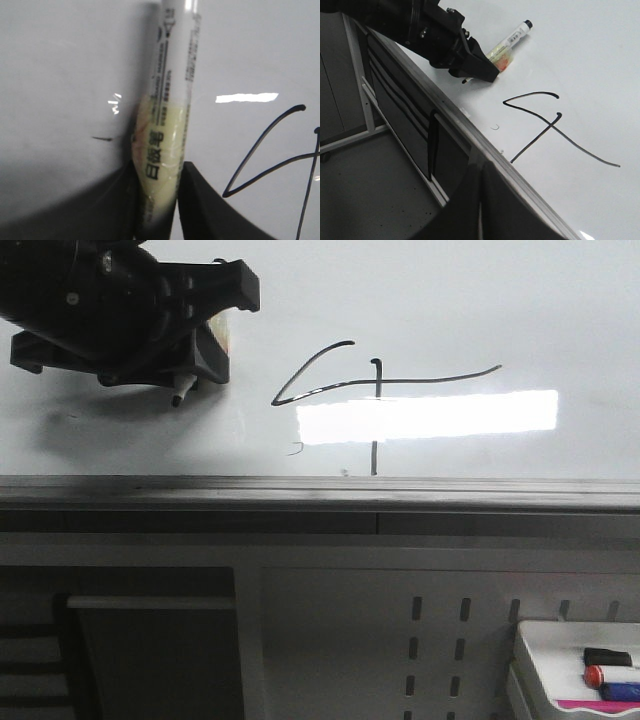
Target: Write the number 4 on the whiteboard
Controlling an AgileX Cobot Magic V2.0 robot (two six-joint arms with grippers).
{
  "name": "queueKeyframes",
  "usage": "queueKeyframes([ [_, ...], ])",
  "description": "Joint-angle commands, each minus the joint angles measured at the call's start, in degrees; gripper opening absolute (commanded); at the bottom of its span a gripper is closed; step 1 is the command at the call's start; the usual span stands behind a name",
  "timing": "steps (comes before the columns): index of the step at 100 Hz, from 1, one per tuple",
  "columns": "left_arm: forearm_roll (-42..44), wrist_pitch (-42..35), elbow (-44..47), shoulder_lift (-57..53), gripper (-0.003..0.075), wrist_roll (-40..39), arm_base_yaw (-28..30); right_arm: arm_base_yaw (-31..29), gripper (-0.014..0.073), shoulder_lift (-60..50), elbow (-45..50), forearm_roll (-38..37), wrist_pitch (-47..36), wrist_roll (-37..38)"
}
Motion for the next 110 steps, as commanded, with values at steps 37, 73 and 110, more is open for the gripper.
queueKeyframes([
  [37, -0.7, -4.7, -0.1, 1.9, 0.0379, -0.5, 0.8, -0.5, -0.0066, -0.1, -1.6, 0.3, -4.9, -0.1],
  [73, -0.7, -4.7, -0.2, 1.1, 0.0623, -0.5, 0.8, -0.5, -0.0066, -0.1, -1.6, 0.3, -4.9, -0.1],
  [110, 2.3, -4.6, 0.0, -13.4, 0.0635, 2.4, -4.1, -0.5, -0.0066, -1.8, -1.6, 0.3, -5.9, -0.1],
])
